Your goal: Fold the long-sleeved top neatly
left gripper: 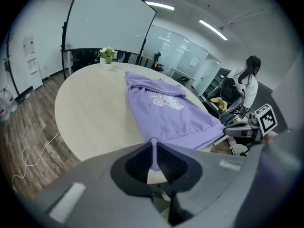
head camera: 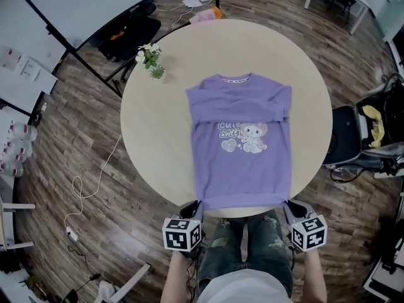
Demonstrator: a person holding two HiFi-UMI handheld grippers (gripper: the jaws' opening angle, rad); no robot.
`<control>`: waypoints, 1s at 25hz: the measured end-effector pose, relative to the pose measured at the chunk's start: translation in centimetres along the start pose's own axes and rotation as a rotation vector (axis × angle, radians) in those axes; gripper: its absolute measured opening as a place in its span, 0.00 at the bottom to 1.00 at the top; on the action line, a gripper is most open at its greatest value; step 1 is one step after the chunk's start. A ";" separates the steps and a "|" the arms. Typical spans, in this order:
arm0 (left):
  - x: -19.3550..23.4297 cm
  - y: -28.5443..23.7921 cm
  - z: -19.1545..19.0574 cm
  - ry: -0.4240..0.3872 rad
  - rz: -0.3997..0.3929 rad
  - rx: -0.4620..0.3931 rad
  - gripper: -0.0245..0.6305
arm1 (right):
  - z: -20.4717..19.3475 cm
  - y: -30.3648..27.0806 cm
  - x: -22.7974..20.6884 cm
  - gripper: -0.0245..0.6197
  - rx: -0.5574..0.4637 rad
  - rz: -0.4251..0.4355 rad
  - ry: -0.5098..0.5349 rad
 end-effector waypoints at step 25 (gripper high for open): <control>-2.6 4.1 9.8 -0.144 -0.039 -0.102 0.09 | 7.3 3.8 -1.6 0.10 -0.002 0.138 -0.062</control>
Point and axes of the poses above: the fingertips, and each gripper's own axes: y backward along the fingers, x to its left, z out of its top, the point moved 5 cm from there along y, backward along the fingers, and after that the axes turned 5 degrees about y, right-handed, at the moved point
